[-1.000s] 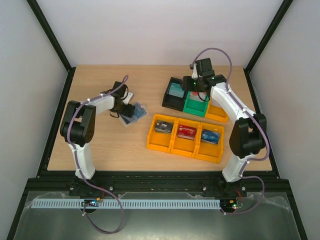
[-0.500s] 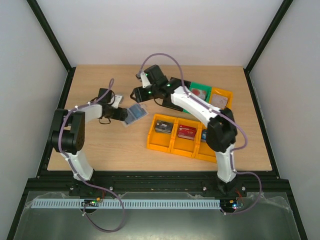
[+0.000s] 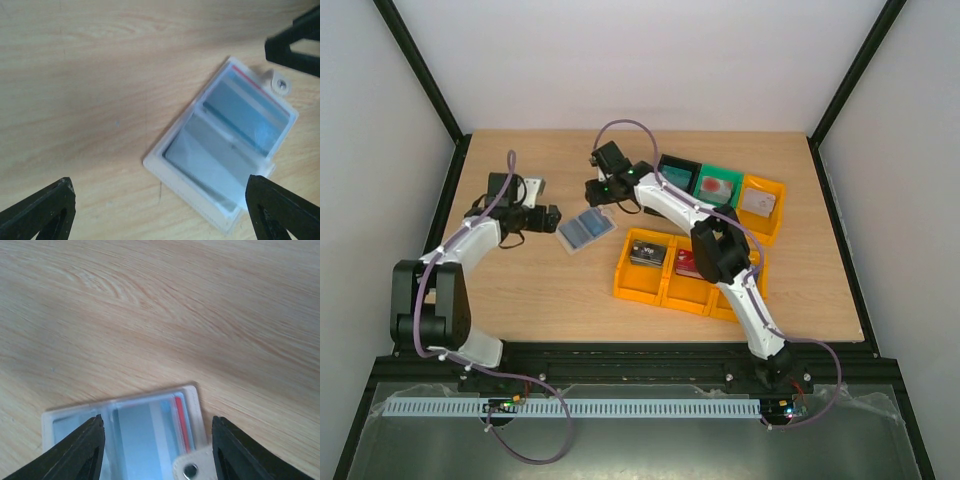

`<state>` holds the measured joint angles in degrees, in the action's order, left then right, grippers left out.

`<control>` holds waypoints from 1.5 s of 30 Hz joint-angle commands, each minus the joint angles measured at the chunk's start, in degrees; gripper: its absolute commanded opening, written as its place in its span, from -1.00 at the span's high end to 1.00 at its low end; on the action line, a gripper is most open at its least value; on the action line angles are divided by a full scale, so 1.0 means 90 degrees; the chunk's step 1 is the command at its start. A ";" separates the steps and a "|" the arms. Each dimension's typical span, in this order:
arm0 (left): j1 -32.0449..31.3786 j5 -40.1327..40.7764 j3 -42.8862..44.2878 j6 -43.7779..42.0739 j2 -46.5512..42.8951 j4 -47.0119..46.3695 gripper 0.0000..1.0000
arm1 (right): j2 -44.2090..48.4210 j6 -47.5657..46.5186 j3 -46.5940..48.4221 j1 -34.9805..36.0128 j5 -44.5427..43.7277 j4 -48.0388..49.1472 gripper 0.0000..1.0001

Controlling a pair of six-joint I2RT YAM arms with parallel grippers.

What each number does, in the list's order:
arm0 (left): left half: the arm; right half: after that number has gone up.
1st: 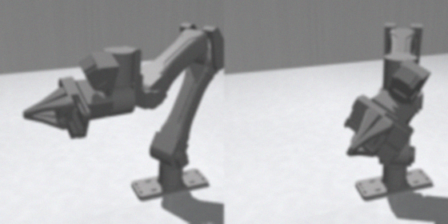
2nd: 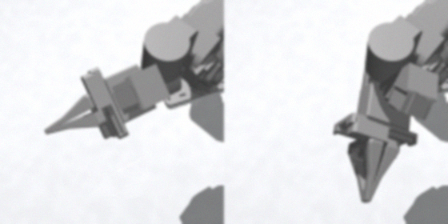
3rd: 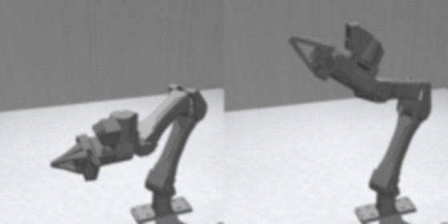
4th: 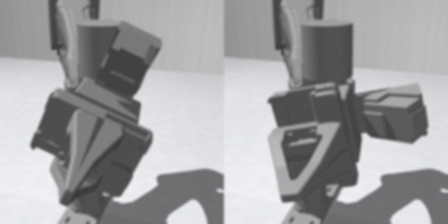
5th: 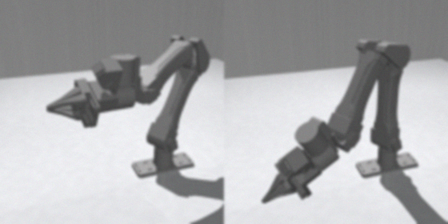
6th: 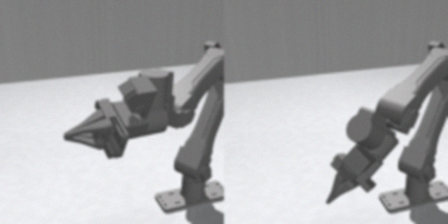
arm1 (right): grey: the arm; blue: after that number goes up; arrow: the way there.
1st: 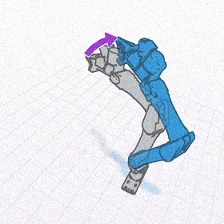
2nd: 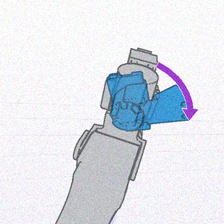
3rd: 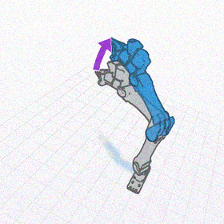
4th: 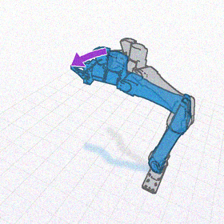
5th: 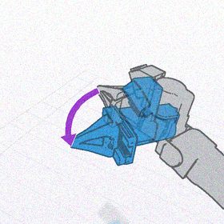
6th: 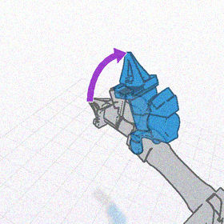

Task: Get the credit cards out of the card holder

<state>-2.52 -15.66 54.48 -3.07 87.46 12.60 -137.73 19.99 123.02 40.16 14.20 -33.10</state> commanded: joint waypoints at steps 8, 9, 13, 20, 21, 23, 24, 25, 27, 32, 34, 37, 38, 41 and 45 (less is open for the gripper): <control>0.0409 -0.0249 -0.1342 0.0663 -0.0875 -0.0252 -0.88 | -0.0950 -0.0393 0.1108 0.0512 -0.1237 -0.0444 -0.61; 0.0425 -0.0265 -0.1422 0.0731 -0.0877 -0.0292 -0.88 | -0.0996 -0.0453 0.1107 0.0531 -0.1252 -0.0457 -0.67; 0.0446 -0.0442 -0.1736 0.1034 -0.0772 -0.0614 -0.85 | -0.1247 -0.0689 0.1105 0.0610 -0.1213 -0.0510 -0.79; 0.0447 -0.0579 -0.1788 0.1416 -0.0377 -0.0891 -0.78 | -0.1524 -0.0775 0.1095 0.0729 -0.0896 -0.1149 -0.81; 0.0447 -0.0680 -0.1807 0.1474 -0.0323 -0.0931 -0.76 | -0.1475 -0.0813 0.1046 0.0760 -0.0881 -0.1256 -0.81; 0.0437 -0.0875 -0.1863 0.1598 -0.0229 -0.1037 -0.72 | -0.1327 -0.0824 0.0947 0.0807 -0.0882 -0.1422 -0.81; 0.0439 -0.0959 -0.1892 0.1673 -0.0176 -0.1134 -0.70 | -0.1274 -0.0822 0.0947 0.0830 -0.0889 -0.1513 -0.81; 0.0420 -0.1075 -0.1931 0.1741 -0.0116 -0.1203 -0.69 | -0.1219 -0.0824 0.0950 0.0865 -0.0905 -0.1605 -0.81; 0.0364 -0.1154 -0.1967 0.1824 -0.0019 -0.1306 -0.68 | -0.1161 -0.0819 0.0955 0.0937 -0.0913 -0.1733 -0.81; 0.0263 -0.1197 -0.1906 0.1919 0.0138 -0.1433 -0.66 | -0.0920 -0.0798 0.1505 0.0961 -0.0725 -0.2232 -0.84; 0.0261 -0.1140 -0.1848 0.1864 0.0155 -0.1377 -0.64 | -0.0540 -0.0812 0.1575 0.0967 -0.1022 -0.2123 -0.88; 0.0261 -0.0928 -0.1801 0.1717 0.0126 -0.1287 -0.63 | -0.0147 -0.0818 0.1393 0.0967 -0.1547 -0.2164 -0.91; 0.0261 -0.0879 -0.1789 0.1700 0.0131 -0.1276 -0.62 | -0.0108 -0.0809 0.1269 0.0967 -0.1531 -0.2190 -0.95; 0.0256 -0.0906 -0.1797 0.1725 0.0157 -0.1273 -0.60 | -0.0248 -0.0740 0.0947 0.0962 -0.1064 -0.2270 -0.97; 0.0261 -0.0900 -0.1790 0.1714 0.0076 -0.1222 -0.59 | -0.0711 -0.0760 0.1110 0.0967 -0.1042 -0.2585 -0.97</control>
<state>-0.08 -24.32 37.47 12.88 88.27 0.73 -140.66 13.13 133.27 48.84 4.58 -50.68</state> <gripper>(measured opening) 0.798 0.987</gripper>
